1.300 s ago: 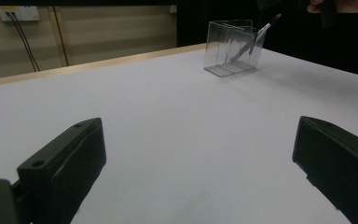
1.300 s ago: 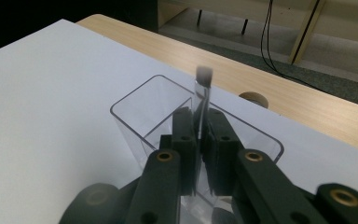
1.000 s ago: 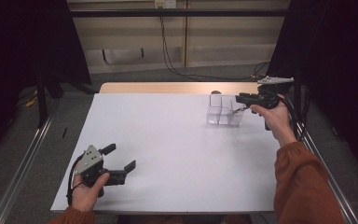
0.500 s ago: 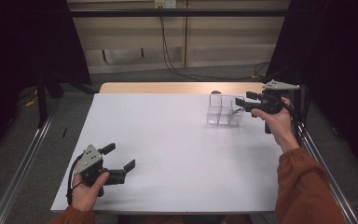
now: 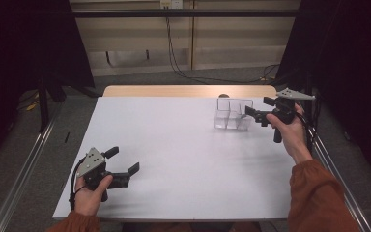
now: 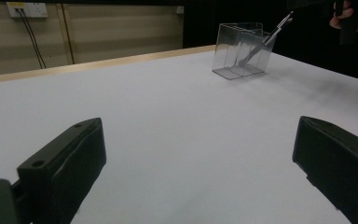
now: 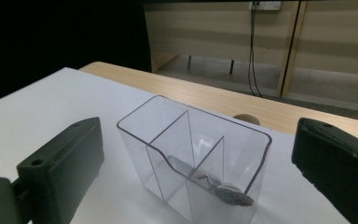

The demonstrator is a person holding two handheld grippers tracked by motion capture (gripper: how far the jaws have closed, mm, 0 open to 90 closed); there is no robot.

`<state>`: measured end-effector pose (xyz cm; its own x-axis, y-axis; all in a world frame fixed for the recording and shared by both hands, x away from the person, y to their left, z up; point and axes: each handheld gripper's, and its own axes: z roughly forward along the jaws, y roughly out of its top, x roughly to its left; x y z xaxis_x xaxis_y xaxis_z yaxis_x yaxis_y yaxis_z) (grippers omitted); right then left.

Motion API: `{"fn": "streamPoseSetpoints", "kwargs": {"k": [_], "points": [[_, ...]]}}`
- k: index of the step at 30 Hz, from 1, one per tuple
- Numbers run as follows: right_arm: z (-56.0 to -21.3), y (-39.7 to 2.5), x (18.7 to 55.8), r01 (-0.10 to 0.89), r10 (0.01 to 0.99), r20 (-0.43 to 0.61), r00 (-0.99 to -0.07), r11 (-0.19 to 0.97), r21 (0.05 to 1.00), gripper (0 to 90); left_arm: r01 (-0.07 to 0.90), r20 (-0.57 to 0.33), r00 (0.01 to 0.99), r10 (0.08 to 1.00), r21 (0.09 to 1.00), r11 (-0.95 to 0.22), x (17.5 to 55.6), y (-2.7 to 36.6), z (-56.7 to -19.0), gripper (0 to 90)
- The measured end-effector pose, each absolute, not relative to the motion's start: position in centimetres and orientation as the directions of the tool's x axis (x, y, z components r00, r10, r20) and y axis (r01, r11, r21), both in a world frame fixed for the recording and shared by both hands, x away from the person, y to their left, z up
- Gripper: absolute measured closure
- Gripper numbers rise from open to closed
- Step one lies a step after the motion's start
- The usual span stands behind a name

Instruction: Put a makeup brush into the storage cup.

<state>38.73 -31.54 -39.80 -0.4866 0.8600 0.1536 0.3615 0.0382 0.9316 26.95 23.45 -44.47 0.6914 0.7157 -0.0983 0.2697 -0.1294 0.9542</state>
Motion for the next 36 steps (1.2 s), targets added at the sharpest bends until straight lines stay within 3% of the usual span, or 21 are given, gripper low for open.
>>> {"fn": "streamPoseSetpoints", "kwargs": {"k": [21, 36], "points": [[-40.6, -30.9, 35.7, 0.375, 0.874, 0.153, -0.461, 0.036, 0.926, 1.2, 0.246, -0.081, 0.691, 0.718, 0.961, -0.129, 26.3, 23.9, -44.2, 2.6], [-40.6, -30.1, 32.7, 0.310, 0.864, 0.131, -0.486, 0.030, 0.950, 1.0, 0.243, -0.083, 0.686, 0.723, 0.963, -0.120, 25.9, 24.1, -44.0, 2.6]]}}
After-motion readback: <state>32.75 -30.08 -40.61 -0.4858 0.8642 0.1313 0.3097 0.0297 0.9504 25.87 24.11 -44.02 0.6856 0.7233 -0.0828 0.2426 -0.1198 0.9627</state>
